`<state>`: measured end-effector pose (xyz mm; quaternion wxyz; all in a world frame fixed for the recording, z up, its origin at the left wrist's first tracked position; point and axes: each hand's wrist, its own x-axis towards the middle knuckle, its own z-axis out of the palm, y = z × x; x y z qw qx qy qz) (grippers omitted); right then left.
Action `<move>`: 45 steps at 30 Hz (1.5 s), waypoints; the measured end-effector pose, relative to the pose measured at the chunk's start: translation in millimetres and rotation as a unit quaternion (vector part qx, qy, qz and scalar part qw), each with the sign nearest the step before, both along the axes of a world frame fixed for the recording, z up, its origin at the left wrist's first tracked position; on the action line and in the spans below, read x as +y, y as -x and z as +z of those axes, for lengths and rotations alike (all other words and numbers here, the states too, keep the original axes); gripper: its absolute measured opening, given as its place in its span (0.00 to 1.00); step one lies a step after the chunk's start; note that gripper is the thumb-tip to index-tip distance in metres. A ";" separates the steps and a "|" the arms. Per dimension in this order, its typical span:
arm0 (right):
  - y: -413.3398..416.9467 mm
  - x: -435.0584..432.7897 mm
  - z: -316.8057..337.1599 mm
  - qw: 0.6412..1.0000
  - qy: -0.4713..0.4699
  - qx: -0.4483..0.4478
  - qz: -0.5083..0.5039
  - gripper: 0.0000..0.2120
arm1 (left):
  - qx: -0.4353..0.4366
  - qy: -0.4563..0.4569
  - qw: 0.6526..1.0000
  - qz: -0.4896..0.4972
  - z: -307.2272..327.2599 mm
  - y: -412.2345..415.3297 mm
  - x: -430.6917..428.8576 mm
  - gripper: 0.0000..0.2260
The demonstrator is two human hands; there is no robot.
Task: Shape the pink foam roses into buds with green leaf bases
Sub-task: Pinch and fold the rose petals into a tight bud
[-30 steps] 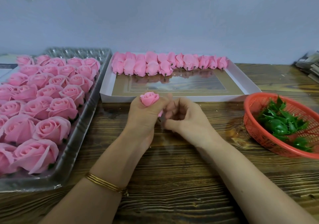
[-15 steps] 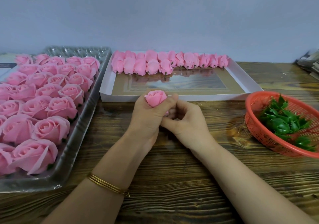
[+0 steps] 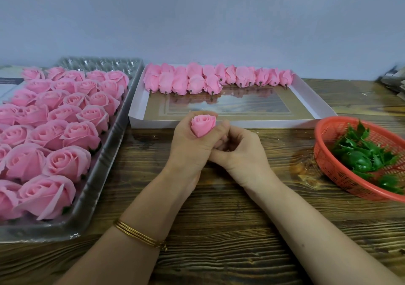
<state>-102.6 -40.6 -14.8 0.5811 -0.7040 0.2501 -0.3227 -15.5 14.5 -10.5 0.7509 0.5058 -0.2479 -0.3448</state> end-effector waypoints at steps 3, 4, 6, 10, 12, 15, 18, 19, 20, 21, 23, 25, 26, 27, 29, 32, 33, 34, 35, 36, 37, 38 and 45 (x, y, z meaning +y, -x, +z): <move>2.3 -2.4 0.5 1.000 -0.007 0.001 0.003 0.11 | -0.009 0.005 1.000 -0.017 -0.2 -2.1 0.6 0.09; 3.1 -2.6 1.2 1.000 -0.013 0.003 0.013 0.12 | -0.014 0.005 1.000 -0.026 -0.1 -3.1 1.0 0.09; 5.0 -3.8 2.4 0.999 -0.035 0.005 0.041 0.15 | -0.028 0.001 0.999 -0.047 0.3 -4.1 1.8 0.09; 6.3 -8.6 5.4 0.991 -0.107 0.006 0.074 0.19 | -0.073 -0.008 0.996 -0.042 0.5 -3.4 2.2 0.08; 5.4 -10.4 6.6 0.986 -0.152 0.006 0.063 0.12 | -0.117 -0.010 0.993 -0.005 -0.8 -3.2 1.7 0.08; 4.9 -14.9 8.3 0.976 -0.216 -0.026 0.006 0.10 | -0.208 -0.018 0.977 0.045 -2.7 -3.2 0.5 0.08; 5.4 -16.3 11.3 0.962 -0.265 -0.061 -0.020 0.18 | -0.252 -0.040 0.966 0.040 -5.0 -2.7 1.1 0.10; 4.5 -15.9 12.2 0.961 -0.267 -0.066 -0.020 0.19 | -0.269 -0.050 0.961 0.038 -5.4 -2.6 0.8 0.10; 4.7 -14.5 11.6 0.961 -0.266 -0.068 -0.020 0.21 | -0.286 -0.060 0.956 0.030 -6.5 -1.4 0.5 0.09; 4.6 -12.6 11.4 0.961 -0.265 -0.074 -0.015 0.23 | -0.298 -0.065 0.952 0.021 -6.3 0.2 0.7 0.08; 3.4 -9.4 12.1 0.958 -0.270 -0.091 0.003 0.26 | -0.312 -0.068 0.948 0.011 -5.2 1.8 2.6 0.09; 3.3 -8.2 12.4 0.959 -0.268 -0.094 0.016 0.22 | -0.320 -0.071 0.945 0.009 -5.4 1.6 3.2 0.12; 3.8 -8.3 12.3 0.959 -0.266 -0.093 0.019 0.20 | -0.326 -0.075 0.942 0.008 -5.4 1.3 3.5 0.11; 4.5 -9.2 11.7 0.960 -0.265 -0.092 0.021 0.18 | -0.329 -0.079 0.941 0.007 -6.4 0.6 3.5 0.10; 5.0 -10.6 9.5 0.962 -0.259 -0.089 0.020 0.13 | -0.323 -0.085 0.943 0.004 -7.9 -0.2 3.5 0.07; 5.4 -11.2 6.6 0.967 -0.243 -0.077 0.010 0.08 | -0.325 -0.095 0.941 -0.007 -8.3 0.1 3.9 0.09; 5.4 -11.2 6.1 0.969 -0.238 -0.073 0.009 0.09 | -0.329 -0.095 0.939 -0.012 -8.3 0.4 3.9 0.07; 5.2 -11.1 5.9 0.969 -0.236 -0.072 0.011 0.11 | -0.331 -0.096 0.939 -0.014 -7.9 0.8 4.2 0.06; 5.2 -10.9 6.1 0.969 -0.236 -0.070 0.014 0.13 | -0.329 -0.096 0.939 -0.013 -7.9 0.7 4.3 0.07; 5.0 -10.6 6.3 0.969 -0.237 -0.069 0.015 0.14 | -0.328 -0.096 0.940 -0.012 -7.8 0.5 4.2 0.07; 4.9 -10.6 6.4 0.969 -0.235 -0.067 0.015 0.15 | -0.329 -0.098 0.939 -0.012 -7.7 0.5 4.2 0.07; 4.8 -10.5 6.1 0.970 -0.233 -0.064 0.014 0.15 | -0.333 -0.100 0.938 -0.012 -7.3 0.6 4.5 0.08; 4.5 -9.5 9.5 0.961 -0.262 -0.082 0.005 0.12 | -0.319 -0.088 0.944 0.018 -6.5 1.2 4.1 0.08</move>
